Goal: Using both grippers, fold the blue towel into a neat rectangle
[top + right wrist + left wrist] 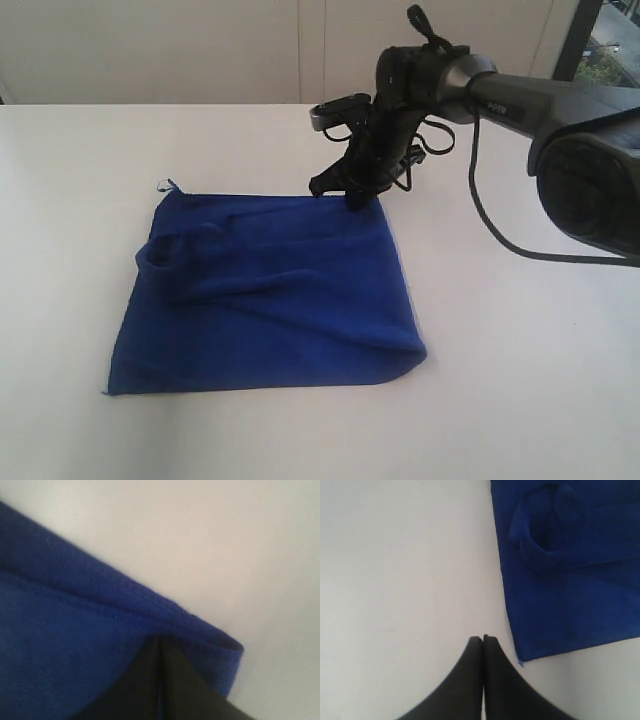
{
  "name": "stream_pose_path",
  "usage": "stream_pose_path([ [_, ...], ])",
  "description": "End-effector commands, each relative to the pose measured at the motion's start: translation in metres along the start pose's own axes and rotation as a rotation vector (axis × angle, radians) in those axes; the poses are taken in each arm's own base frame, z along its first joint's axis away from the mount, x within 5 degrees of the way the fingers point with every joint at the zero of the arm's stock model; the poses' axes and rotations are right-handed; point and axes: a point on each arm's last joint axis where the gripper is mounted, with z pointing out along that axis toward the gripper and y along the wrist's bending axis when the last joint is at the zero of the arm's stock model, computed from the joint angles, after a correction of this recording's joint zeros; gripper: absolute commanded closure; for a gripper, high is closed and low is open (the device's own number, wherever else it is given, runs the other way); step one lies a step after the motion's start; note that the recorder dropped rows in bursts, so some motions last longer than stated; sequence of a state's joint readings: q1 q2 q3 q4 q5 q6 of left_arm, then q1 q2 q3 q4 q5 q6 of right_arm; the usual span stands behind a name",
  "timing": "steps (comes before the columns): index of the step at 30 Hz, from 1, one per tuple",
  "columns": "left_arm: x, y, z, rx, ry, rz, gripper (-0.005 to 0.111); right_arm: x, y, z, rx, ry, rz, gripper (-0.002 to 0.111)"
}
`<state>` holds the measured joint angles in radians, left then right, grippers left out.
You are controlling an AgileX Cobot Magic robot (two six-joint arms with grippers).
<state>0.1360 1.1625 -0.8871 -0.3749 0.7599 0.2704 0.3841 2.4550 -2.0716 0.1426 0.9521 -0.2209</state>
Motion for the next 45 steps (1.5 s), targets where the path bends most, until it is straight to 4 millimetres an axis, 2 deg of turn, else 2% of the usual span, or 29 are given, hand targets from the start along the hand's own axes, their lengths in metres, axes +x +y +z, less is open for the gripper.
stream_pose_path([
  [1,0.001,-0.002,-0.002,0.014,-0.005,-0.005,0.107,0.011,-0.023,0.009,0.052,0.070,-0.008,0.108],
  [9,0.001,-0.002,-0.002,0.014,-0.005,-0.005,0.107,0.037,-0.052,0.001,0.239,0.301,0.071,0.108],
  [13,0.001,-0.002,-0.002,0.012,-0.005,-0.004,0.107,0.051,-0.051,-0.003,0.235,0.350,0.097,0.108],
  [19,0.001,-0.002,-0.002,0.012,-0.005,-0.004,0.107,0.086,-0.042,-0.012,0.229,0.388,0.136,0.108],
  [23,0.001,-0.002,-0.002,0.012,-0.005,-0.004,0.107,0.121,-0.031,-0.035,0.228,0.378,0.184,0.108],
  [28,0.001,-0.002,-0.002,0.012,-0.005,-0.004,0.107,0.191,-0.012,-0.052,0.215,0.437,0.237,0.108],
  [30,0.001,-0.002,-0.002,0.012,-0.005,-0.004,0.107,0.215,0.000,-0.067,0.185,0.439,0.275,0.108],
  [32,0.001,-0.002,-0.002,0.012,-0.005,-0.004,0.107,0.223,0.007,-0.088,0.167,0.386,0.300,0.108],
  [35,0.001,-0.002,-0.002,0.012,-0.005,-0.004,0.107,0.209,0.011,-0.126,0.158,0.187,0.314,0.108],
  [39,0.001,-0.002,-0.002,0.012,-0.005,-0.004,0.107,0.175,0.011,-0.153,0.147,-0.031,0.308,0.108],
  [42,0.001,-0.002,-0.002,0.012,-0.005,-0.004,0.107,0.144,0.008,-0.160,0.122,-0.139,0.278,0.108],
  [45,0.001,-0.002,-0.002,0.012,-0.005,-0.004,0.107,0.113,0.001,-0.149,0.113,-0.160,0.246,0.108],
])
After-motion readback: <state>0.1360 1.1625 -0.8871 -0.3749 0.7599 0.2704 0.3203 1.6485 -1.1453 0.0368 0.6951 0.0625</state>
